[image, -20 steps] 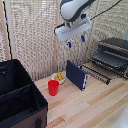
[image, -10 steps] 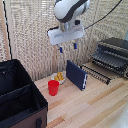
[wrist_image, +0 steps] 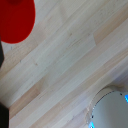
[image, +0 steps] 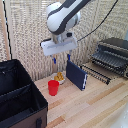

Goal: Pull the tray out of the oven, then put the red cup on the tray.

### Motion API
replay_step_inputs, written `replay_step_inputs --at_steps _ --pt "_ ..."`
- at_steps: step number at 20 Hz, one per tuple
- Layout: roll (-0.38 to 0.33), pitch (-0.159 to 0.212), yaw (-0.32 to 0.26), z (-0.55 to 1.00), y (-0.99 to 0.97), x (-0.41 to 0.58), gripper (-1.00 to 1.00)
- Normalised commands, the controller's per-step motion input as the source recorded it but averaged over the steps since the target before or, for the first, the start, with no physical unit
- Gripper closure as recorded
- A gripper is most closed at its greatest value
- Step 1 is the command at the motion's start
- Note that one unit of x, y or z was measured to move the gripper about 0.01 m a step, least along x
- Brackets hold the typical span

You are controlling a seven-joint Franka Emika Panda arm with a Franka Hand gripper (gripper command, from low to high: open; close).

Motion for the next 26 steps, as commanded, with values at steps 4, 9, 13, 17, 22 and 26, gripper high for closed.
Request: replay_step_inputs --at_steps 4,9,13,17,22,26 --pt "-0.028 0.018 -0.041 -0.40 0.18 -0.107 -1.00" --pt "-0.069 0.000 -0.004 -0.40 0.01 -0.152 -1.00" --pt "-0.041 0.000 0.000 -0.45 0.00 -0.118 -1.00" --pt "-0.042 0.000 -0.001 -0.55 0.01 -0.010 -1.00" --pt "-0.016 -0.016 0.000 -0.47 -0.01 0.000 -1.00" --pt "0.018 -0.012 0.006 -0.24 -0.16 0.136 1.00"
